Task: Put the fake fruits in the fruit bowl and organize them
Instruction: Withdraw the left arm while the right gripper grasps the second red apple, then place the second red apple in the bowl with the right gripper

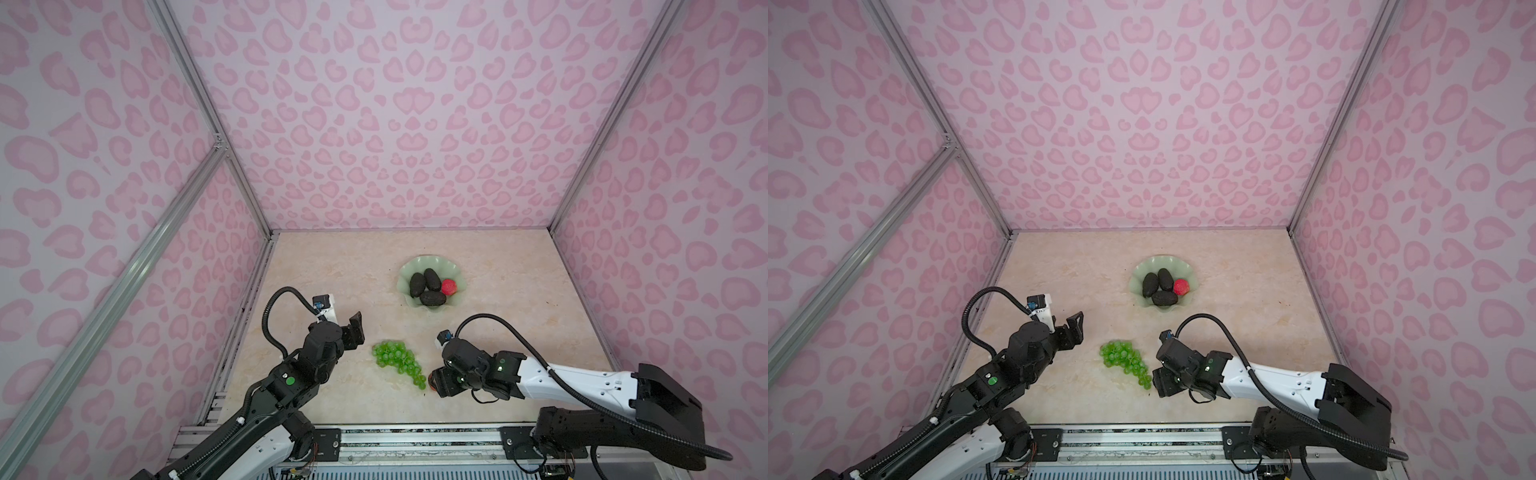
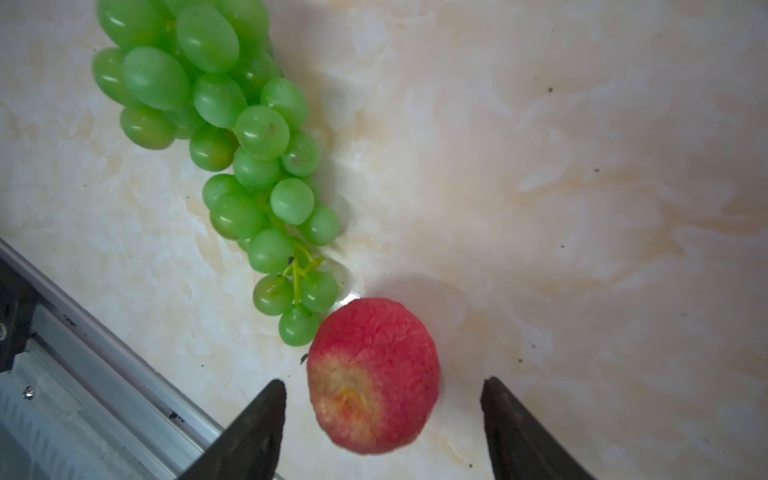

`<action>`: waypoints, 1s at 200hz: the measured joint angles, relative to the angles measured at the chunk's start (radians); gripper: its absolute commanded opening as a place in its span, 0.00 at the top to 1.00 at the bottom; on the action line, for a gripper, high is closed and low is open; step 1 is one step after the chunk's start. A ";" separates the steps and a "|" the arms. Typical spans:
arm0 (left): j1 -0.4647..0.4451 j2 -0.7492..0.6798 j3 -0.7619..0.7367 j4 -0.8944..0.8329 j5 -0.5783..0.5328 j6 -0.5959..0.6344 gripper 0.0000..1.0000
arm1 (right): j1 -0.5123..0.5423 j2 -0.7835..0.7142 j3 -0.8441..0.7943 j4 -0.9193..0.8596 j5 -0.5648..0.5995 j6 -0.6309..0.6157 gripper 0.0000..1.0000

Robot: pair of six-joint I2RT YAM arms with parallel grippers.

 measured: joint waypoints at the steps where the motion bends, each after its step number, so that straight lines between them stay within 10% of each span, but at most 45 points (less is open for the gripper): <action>1: 0.000 -0.001 0.000 0.000 0.000 0.000 0.15 | 0.000 0.002 0.000 0.001 0.000 0.000 0.33; 114: 0.003 -0.033 -0.018 -0.032 -0.018 -0.028 0.15 | -0.033 -0.087 0.120 -0.105 0.181 -0.046 0.68; 200: 0.003 -0.119 -0.040 -0.064 0.004 -0.044 0.15 | -0.425 0.097 0.435 -0.007 0.269 -0.298 0.70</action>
